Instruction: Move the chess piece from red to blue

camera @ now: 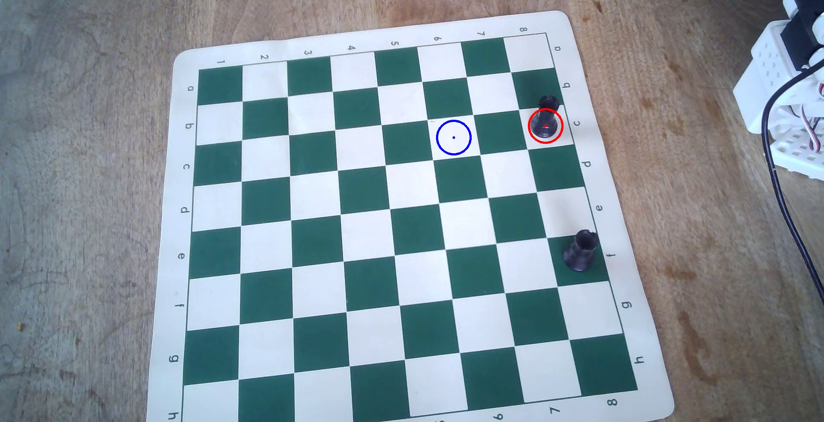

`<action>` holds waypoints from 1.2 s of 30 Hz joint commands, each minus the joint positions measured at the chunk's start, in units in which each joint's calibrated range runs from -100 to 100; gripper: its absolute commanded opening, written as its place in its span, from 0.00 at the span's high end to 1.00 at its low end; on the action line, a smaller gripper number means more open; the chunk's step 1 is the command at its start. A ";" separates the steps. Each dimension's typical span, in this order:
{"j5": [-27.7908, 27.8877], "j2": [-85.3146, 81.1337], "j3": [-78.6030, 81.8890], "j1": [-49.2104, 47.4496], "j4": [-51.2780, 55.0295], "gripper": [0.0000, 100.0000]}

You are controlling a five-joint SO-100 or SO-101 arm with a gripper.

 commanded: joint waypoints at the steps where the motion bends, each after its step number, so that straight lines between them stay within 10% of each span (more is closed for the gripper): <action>1: 0.10 -0.20 0.90 0.57 -0.15 1.00; 29: 0.15 -0.28 0.90 0.02 9.92 1.00; 36: 3.32 -0.20 0.90 2.29 29.82 0.70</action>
